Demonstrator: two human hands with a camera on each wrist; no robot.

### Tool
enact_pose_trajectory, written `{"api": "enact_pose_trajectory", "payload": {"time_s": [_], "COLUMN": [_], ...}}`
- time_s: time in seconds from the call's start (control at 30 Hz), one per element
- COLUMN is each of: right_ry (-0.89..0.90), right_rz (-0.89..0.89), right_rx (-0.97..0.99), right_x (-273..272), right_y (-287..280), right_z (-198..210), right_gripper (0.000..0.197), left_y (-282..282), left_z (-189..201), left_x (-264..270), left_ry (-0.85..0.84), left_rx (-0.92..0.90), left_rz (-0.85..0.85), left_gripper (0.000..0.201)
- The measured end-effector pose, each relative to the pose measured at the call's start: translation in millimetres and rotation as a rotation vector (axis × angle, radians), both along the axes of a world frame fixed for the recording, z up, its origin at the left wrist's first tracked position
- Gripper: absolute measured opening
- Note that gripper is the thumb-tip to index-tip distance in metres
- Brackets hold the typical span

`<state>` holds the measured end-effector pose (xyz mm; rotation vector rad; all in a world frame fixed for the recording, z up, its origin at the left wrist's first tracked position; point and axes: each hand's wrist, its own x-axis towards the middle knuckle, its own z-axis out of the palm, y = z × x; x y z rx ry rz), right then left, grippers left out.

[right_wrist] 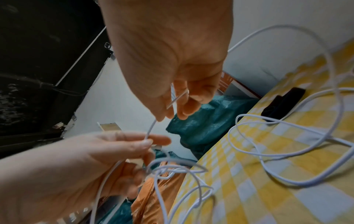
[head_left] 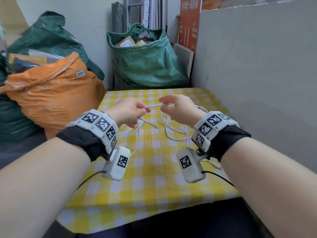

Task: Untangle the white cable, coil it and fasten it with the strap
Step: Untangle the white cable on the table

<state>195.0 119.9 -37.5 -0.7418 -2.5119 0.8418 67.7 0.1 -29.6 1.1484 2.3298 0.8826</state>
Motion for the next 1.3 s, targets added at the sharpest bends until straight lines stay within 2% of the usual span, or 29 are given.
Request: {"api": "enact_pose_trajectory", "payload": {"time_s": [0.13,0.23,0.33,0.43,0.53,0.77,0.87,0.97,1.03,1.1,1.2,1.3], "right_ry": [0.069,0.065,0.072,0.097,0.115,0.023,-0.031,-0.172,-0.294,-0.377,-0.246,-0.096], "right_rz": [0.046,-0.016,-0.115,-0.221,-0.347,-0.495,-0.566,-0.604,-0.579,-0.476,-0.236,0.061], "right_rx": [0.107,0.145,0.145,0.143,0.135,0.131,0.120,0.068,0.045,0.080,0.083,0.003], "right_x": [-5.7,-4.8,-1.5,2.6,12.3,17.1,26.7,31.7,28.0,19.5,6.8,-4.0], "right_y": [-5.6,2.1,10.7,18.1,28.8,39.2,52.8,65.4,61.8,52.7,32.8,5.1], "right_z": [0.1,-1.9,-4.9,-4.4,0.9,-9.5,-11.8,-15.6,-14.6,-12.7,-10.2,-5.0], "right_gripper": [0.018,0.020,0.022,0.023,0.023,0.023,0.024,0.023,0.024,0.028,0.038,0.038], "left_y": [5.5,5.1,5.2,3.7,-3.2,-9.5,-19.1,-22.6,-16.8,-9.8,1.0,8.5], "left_z": [-0.1,0.9,1.9,-1.5,-10.7,-16.3,-18.7,-18.7,-17.2,-15.4,-14.4,-14.1], "left_x": [5.5,1.8,-5.4,-13.6,-31.2,-44.4,-51.6,-50.1,-42.5,-33.9,-21.8,-9.3], "left_ry": [0.015,0.035,0.176,0.378,0.454,0.651,0.691,0.732,0.725,0.717,0.738,0.654], "left_rx": [-0.005,-0.017,-0.050,-0.188,-0.259,-0.320,-0.341,-0.341,-0.309,-0.273,-0.220,-0.120], "left_rz": [-0.026,-0.030,-0.024,-0.072,-0.047,0.160,0.202,0.185,0.136,0.089,0.011,-0.064], "left_gripper": [0.020,0.023,0.029,0.023,0.021,0.024,0.024,0.024,0.026,0.025,0.023,0.018]}}
